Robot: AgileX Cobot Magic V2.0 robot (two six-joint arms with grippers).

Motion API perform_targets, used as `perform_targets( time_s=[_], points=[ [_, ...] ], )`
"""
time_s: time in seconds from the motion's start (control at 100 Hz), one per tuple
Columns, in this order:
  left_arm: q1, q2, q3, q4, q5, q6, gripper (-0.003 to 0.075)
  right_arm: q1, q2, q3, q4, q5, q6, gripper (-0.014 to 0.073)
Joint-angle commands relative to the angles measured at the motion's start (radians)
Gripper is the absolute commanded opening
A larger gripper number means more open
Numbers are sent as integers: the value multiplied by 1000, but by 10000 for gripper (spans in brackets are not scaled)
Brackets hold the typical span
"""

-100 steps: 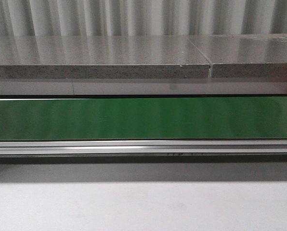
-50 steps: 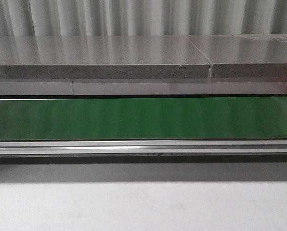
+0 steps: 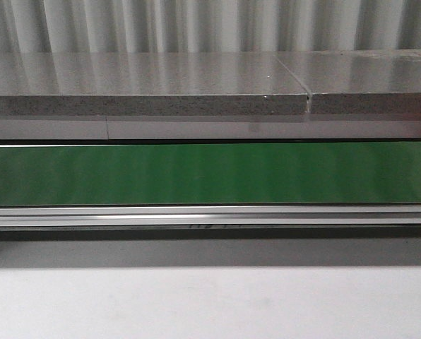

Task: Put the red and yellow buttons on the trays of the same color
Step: 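Close the left gripper around the red push button and lift it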

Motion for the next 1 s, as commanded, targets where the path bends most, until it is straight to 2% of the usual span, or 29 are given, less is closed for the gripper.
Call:
perform_targets(
  time_s=[0.0, 0.39, 0.99],
  points=[
    [4, -50, -31, -21, -18, -6, 374, 1, -15, -19, -1, -77, -8, -60],
    [4, -52, -31, -21, -25, 0, 239, 1, -15, -19, -1, -77, -8, -60],
    [-18, -277, -23, -21, 19, 97, 239, 1, -15, -19, -1, -77, -8, -60]
  ],
)
